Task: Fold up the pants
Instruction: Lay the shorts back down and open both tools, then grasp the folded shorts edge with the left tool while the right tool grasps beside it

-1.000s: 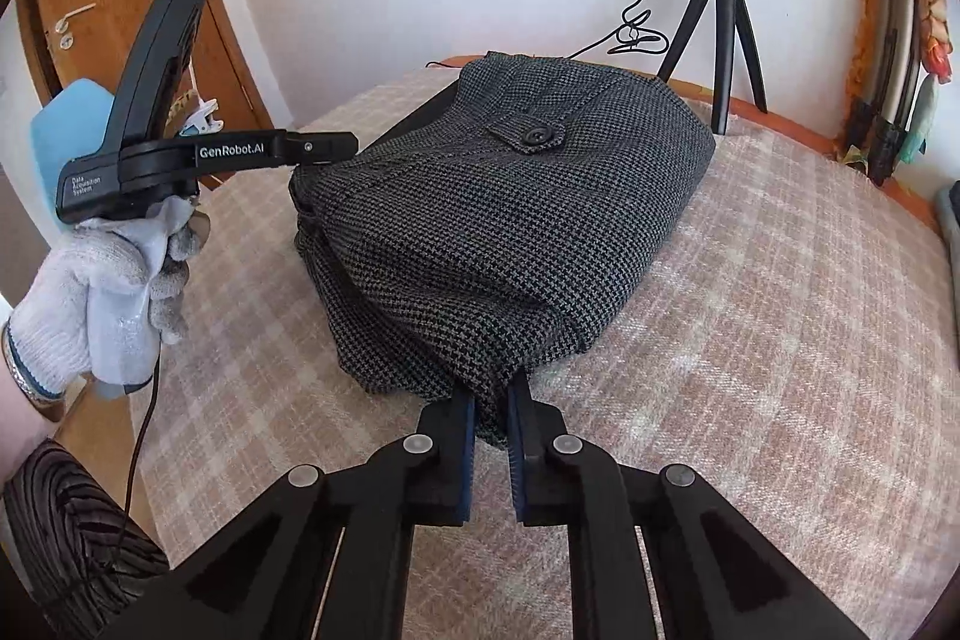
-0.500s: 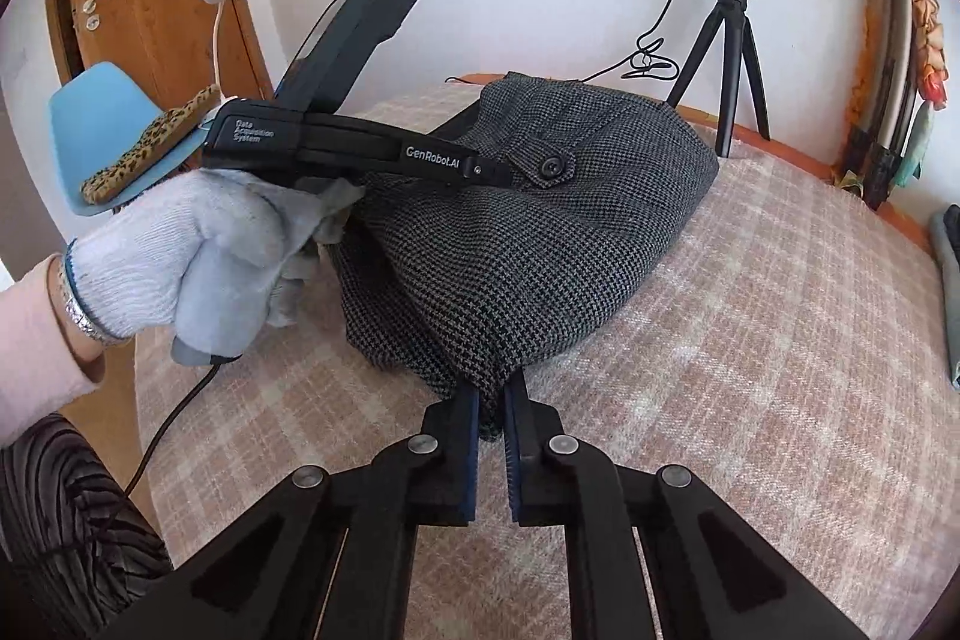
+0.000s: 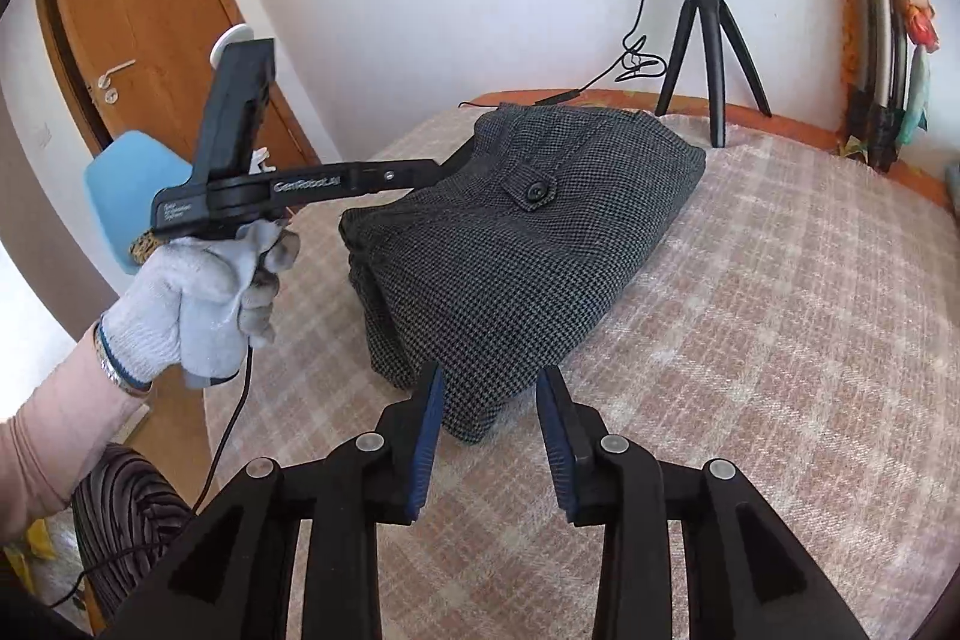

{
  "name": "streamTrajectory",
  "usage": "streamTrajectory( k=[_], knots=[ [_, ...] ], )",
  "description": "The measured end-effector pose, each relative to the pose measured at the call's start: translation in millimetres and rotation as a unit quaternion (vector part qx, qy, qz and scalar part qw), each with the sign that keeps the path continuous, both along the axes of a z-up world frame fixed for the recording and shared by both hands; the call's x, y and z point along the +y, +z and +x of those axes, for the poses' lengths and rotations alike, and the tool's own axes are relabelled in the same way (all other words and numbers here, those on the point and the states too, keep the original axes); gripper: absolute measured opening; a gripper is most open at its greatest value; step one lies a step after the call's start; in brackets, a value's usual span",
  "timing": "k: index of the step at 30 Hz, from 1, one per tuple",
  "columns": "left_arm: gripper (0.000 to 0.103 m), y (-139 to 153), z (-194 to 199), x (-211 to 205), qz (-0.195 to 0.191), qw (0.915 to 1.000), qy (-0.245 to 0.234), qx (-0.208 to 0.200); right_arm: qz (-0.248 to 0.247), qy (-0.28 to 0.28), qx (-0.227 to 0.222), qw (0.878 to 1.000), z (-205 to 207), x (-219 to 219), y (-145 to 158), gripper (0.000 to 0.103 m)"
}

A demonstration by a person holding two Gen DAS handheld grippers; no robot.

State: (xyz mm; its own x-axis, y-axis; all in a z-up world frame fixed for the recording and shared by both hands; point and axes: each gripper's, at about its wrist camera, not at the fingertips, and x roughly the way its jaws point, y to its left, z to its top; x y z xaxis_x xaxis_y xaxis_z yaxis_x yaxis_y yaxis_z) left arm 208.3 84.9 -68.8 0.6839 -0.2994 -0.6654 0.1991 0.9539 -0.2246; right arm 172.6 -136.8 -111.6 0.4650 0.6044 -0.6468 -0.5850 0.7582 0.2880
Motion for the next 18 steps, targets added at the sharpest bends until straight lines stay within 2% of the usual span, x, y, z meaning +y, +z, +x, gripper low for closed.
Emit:
streamTrajectory(
  k=[2,4,6,7,9,14,18],
  knots=[
    [0.042,5.8,-3.1,8.2,-0.003,0.9999,0.015,-0.007,-0.007,-0.029,0.006,1.0,14.4,-2.2,-0.1,0.039],
    [0.046,9.5,-1.7,22.2,-0.02,0.9993,0.032,-0.005,-0.018,-0.048,0.009,0.999,27.8,-5.0,-0.5,0.039],
    [0.063,9.7,6.0,36.2,-0.041,0.9978,0.052,0.007,-0.012,-0.06,0.023,0.998,41.6,-10.1,-0.1,0.042],
    [0.064,8.9,11.1,42.1,-0.053,0.997,0.054,0.016,-0.007,-0.069,0.034,0.997,50.5,-14.6,1.0,0.046],
    [0.064,6.5,22.6,48.9,-0.063,0.9962,0.049,0.036,-0.001,-0.086,0.048,0.995,65.6,-20.5,2.7,0.059],
    [0.064,-5.2,50.0,51.4,-0.076,0.9932,0.03,0.083,0.028,-0.095,0.074,0.992,97.7,-31.6,9.0,0.06],
    [0.066,-11.0,65.0,46.1,-0.081,0.9915,0.011,0.102,0.05,-0.103,0.096,0.989,121.9,-35.9,5.7,0.06]
  ],
)
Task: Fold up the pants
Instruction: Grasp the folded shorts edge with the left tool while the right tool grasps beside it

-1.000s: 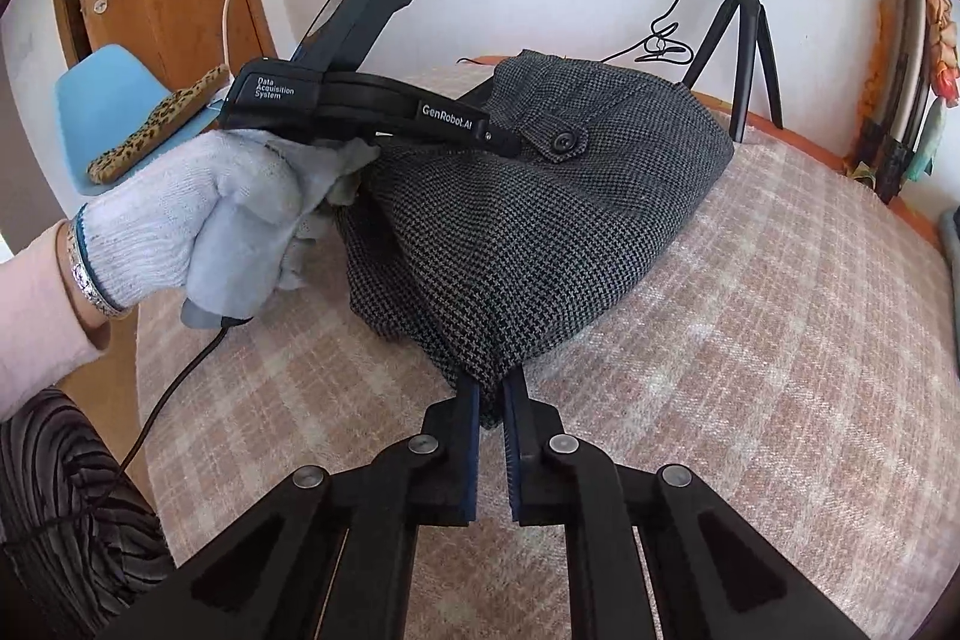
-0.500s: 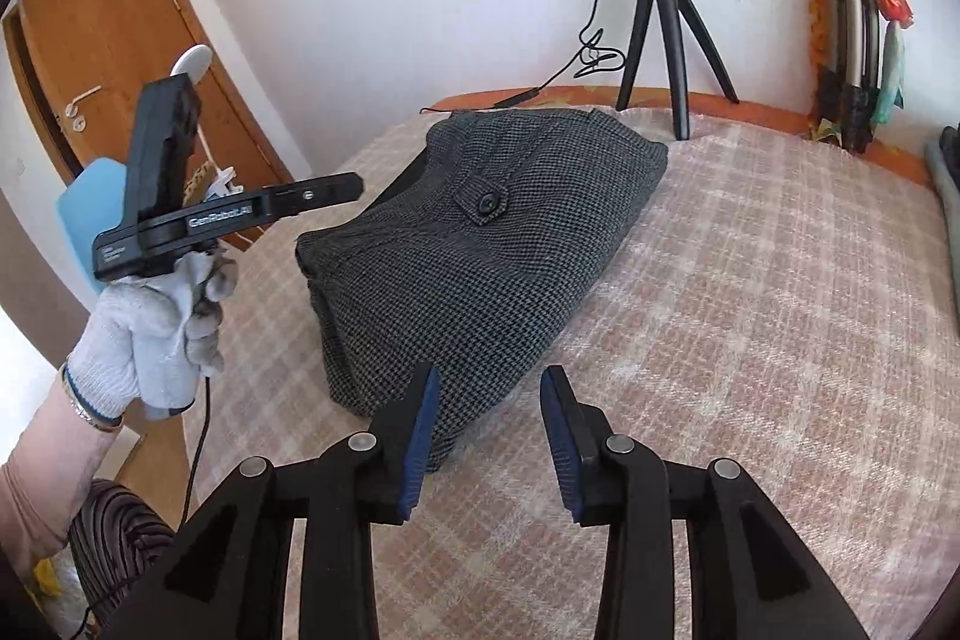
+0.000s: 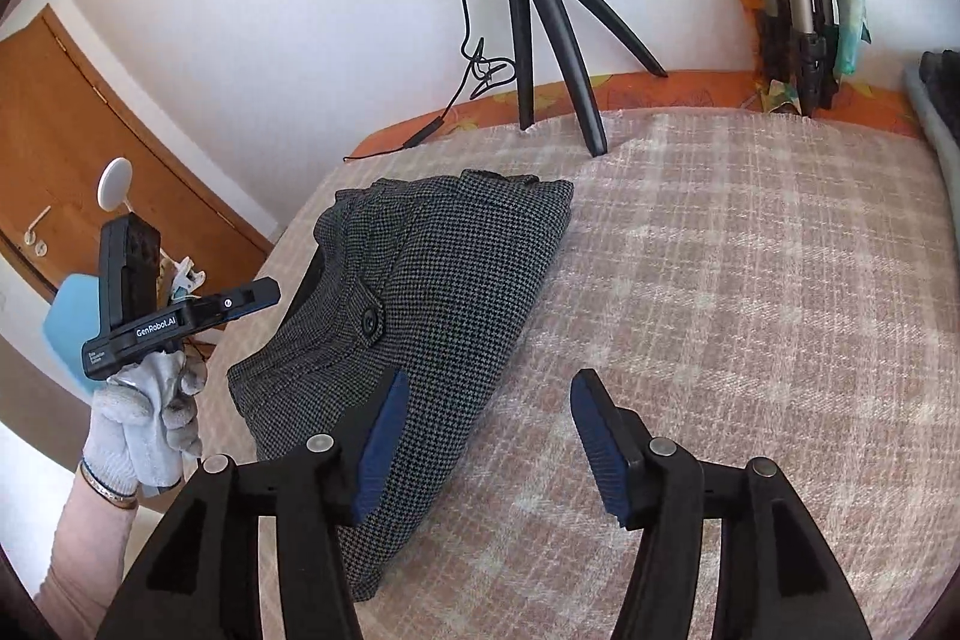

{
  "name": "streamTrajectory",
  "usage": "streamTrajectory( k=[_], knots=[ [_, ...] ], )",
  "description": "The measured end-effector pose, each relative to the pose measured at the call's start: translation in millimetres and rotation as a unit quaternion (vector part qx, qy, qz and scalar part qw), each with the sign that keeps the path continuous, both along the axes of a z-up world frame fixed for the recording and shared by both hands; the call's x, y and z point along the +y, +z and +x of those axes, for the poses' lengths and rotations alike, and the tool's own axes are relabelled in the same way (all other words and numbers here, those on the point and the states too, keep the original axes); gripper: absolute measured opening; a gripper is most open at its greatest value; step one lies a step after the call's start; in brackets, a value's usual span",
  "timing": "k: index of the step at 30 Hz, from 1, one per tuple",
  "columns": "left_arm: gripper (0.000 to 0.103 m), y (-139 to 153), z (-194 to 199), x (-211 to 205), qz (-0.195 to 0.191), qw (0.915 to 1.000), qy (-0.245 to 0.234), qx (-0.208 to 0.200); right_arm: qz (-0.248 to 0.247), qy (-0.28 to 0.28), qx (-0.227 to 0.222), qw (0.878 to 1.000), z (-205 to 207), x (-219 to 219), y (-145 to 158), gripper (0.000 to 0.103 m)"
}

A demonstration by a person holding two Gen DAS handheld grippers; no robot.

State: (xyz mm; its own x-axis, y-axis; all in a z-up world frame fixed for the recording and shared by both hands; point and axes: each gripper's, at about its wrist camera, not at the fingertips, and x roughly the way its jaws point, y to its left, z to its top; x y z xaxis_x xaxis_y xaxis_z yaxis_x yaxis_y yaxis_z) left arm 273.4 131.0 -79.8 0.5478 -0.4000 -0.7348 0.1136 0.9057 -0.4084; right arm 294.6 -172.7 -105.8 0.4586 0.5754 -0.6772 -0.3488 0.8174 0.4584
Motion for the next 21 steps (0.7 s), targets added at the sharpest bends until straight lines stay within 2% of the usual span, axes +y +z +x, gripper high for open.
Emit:
streamTrajectory(
  k=[2,10,21],
  knots=[
    [0.07,-3.2,8.3,-1.7,-0.01,0.9999,-0.005,0.008,0.012,0.001,0.015,1.0,10.8,1.1,-4.3,0.06],
    [0.071,-16.2,37.3,-1.7,-0.02,0.9991,-0.015,0.035,0.032,0.005,0.042,0.999,42.3,16.8,-18.6,0.06],
    [0.071,-40.8,52.1,0.8,-0.021,0.997,-0.031,0.068,0.033,0.017,0.061,0.997,53.7,34.8,-39.6,0.06]
  ],
)
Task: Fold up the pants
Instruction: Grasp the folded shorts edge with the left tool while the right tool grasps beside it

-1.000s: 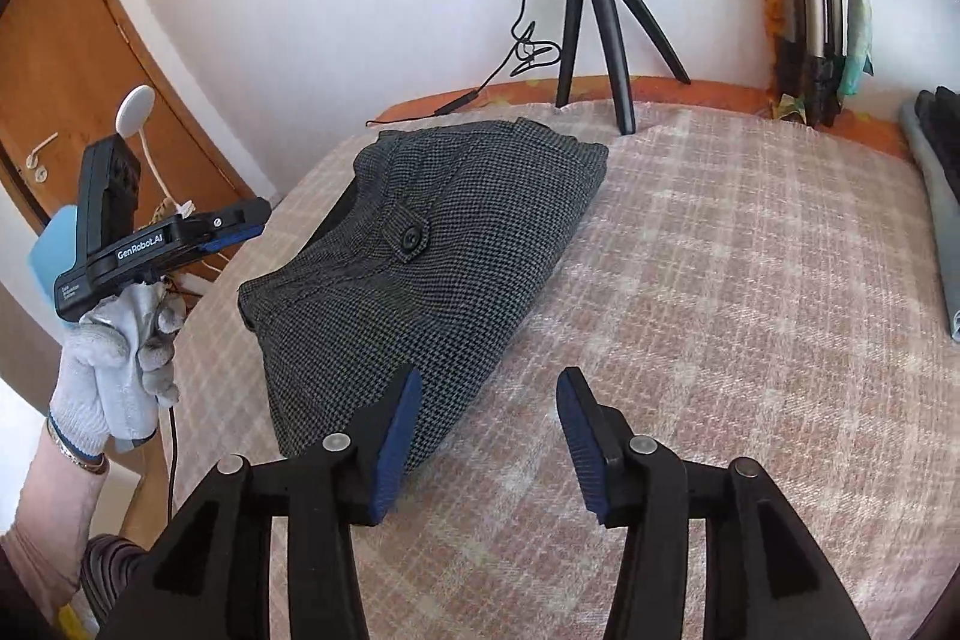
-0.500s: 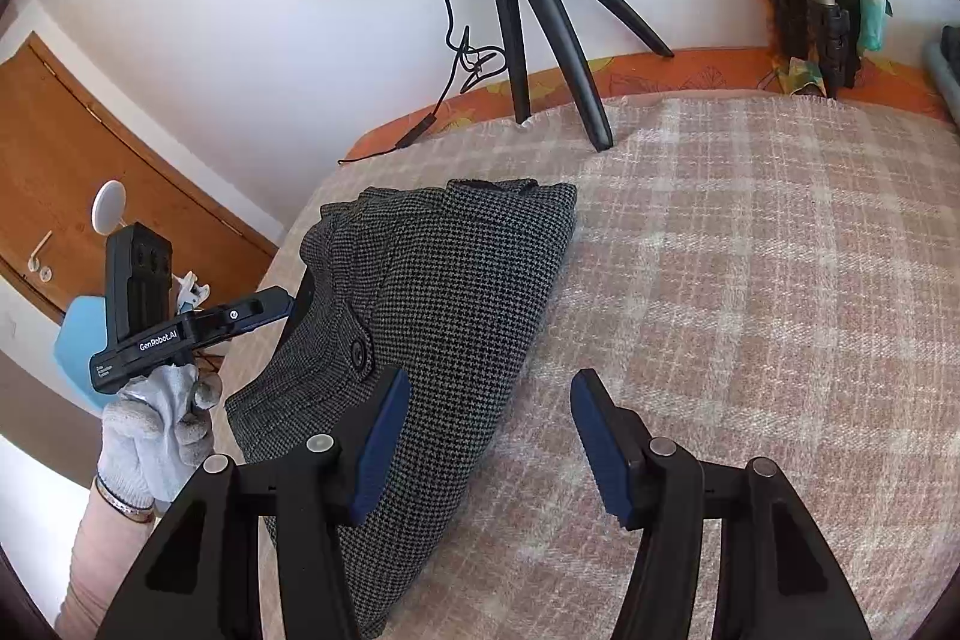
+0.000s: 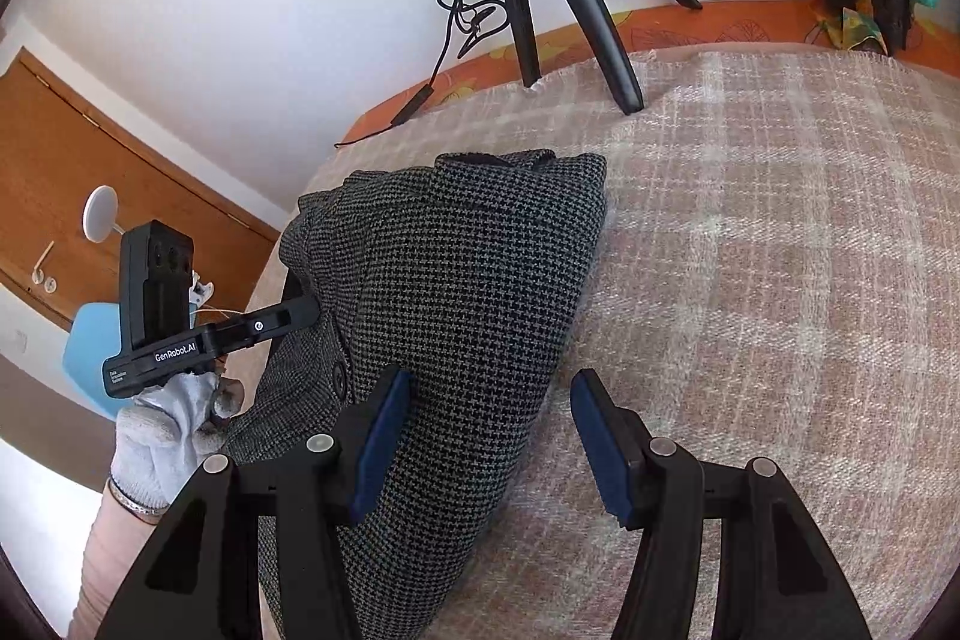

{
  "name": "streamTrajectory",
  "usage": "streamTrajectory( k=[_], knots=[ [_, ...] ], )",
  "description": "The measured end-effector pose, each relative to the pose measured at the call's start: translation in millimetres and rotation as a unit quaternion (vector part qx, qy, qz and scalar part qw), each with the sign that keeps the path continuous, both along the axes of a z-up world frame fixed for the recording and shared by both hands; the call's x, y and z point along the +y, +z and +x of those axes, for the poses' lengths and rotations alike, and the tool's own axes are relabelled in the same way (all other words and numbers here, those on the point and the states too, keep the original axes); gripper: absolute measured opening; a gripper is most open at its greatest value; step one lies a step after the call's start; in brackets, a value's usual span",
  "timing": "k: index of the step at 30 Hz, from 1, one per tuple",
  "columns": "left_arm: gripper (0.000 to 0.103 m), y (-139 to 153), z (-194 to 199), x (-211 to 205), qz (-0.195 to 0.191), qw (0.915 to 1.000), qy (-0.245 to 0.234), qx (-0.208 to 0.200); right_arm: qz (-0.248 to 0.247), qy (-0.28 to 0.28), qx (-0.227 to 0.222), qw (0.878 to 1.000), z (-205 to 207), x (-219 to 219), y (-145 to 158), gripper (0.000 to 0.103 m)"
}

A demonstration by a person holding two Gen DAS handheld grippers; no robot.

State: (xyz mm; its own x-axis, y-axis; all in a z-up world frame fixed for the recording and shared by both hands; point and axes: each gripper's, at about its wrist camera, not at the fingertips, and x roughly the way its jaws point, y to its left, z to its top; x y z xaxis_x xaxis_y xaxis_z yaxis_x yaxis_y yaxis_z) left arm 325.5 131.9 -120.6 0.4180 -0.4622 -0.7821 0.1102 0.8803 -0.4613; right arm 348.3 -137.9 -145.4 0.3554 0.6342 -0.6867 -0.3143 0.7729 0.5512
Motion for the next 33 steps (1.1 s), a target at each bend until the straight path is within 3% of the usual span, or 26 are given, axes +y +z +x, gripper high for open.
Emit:
streamTrajectory(
  k=[11,18,19,20,24,29,33],
  knots=[
    [0.073,-0.8,9.3,-3.5,-0.01,0.9999,-0.011,0.0,0.017,0.0,0.006,1.0,13.8,11.6,-13.4,0.06],
    [0.073,-3.2,8.7,-16.0,0.001,0.9994,-0.024,-0.024,0.042,0.004,0.002,0.999,23.9,25.9,-17.3,0.057],
    [0.072,-2.7,10.5,-17.8,0.002,0.9994,-0.025,-0.025,0.042,0.005,0.0,0.999,27.6,30.3,-17.5,0.055],
    [0.062,-2.6,12.2,-19.9,0.001,0.9993,-0.029,-0.025,0.04,0.006,0.0,0.999,29.0,33.7,-18.3,0.048],
    [0.05,-2.2,14.4,-24.6,0.008,0.999,-0.029,-0.035,0.03,0.002,-0.01,1.0,31.3,42.9,-19.3,0.032],
    [0.037,1.8,9.8,-23.2,0.01,0.9987,-0.014,-0.048,-0.023,0.008,-0.065,0.998,16.0,61.3,-4.5,0.023],
    [0.03,8.9,2.6,-31.8,0.044,0.9964,-0.016,-0.071,-0.055,0.012,-0.095,0.994,10.2,76.0,6.2,0.021]
  ],
)
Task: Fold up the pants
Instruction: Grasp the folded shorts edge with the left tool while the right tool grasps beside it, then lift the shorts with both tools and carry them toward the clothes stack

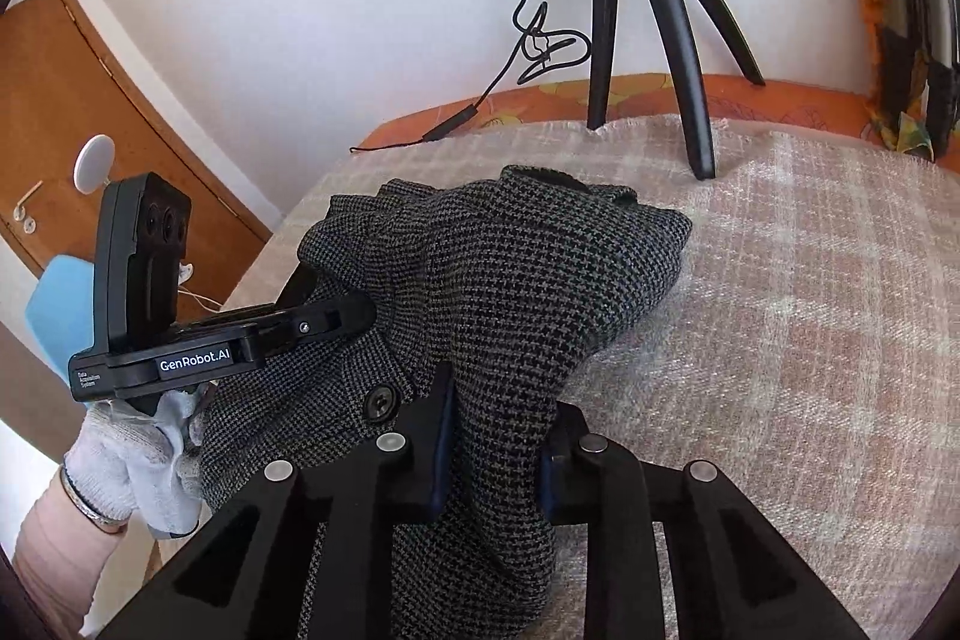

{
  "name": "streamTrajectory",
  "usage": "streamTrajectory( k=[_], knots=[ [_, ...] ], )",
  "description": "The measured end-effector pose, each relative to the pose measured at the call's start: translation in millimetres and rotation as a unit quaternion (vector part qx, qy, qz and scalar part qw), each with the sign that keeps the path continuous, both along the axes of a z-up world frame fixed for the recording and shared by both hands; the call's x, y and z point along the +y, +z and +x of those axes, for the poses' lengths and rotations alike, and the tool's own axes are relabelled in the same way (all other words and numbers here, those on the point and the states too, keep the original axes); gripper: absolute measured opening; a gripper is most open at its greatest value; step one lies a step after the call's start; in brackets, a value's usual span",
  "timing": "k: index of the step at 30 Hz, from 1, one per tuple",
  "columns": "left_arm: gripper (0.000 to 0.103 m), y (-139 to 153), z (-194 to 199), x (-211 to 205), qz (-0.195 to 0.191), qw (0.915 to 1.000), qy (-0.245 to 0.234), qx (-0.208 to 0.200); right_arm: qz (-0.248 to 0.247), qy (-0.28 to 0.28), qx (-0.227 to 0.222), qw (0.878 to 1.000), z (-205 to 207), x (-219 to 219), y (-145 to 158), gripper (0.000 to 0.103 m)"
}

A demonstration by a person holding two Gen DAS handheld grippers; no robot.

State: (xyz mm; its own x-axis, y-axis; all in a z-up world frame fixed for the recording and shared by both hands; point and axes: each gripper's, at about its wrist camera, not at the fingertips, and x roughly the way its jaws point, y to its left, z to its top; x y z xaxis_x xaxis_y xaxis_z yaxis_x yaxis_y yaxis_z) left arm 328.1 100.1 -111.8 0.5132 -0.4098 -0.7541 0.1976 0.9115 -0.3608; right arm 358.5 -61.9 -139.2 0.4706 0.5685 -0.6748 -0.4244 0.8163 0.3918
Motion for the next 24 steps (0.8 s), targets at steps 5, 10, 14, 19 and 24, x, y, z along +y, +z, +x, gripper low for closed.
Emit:
streamTrajectory(
  k=[5,10,14,19,24],
  knots=[
    [0.027,7.4,-7.9,-5.1,0.018,0.9996,-0.001,-0.023,-0.024,0.007,-0.027,0.999,-7.2,7.8,9.9,0.019],
    [0.026,11.7,-16.0,-1.5,0.005,0.9993,0.002,-0.037,-0.048,0.016,-0.061,0.997,-20.5,11.3,19.9,0.019],
    [0.024,19.1,-25.0,-1.0,0.006,0.9985,0.004,-0.055,-0.07,0.024,-0.097,0.993,-36.0,11.2,34.0,0.018],
    [0.023,34.1,-43.4,-4.2,0.023,0.9955,0.004,-0.092,-0.1,0.035,-0.146,0.984,-63.2,15.5,52.9,0.017],
    [0.022,51.3,-59.9,0.2,0.014,0.9933,0.003,-0.115,-0.097,0.036,-0.178,0.979,-87.5,14.2,72.1,0.017]
  ],
)
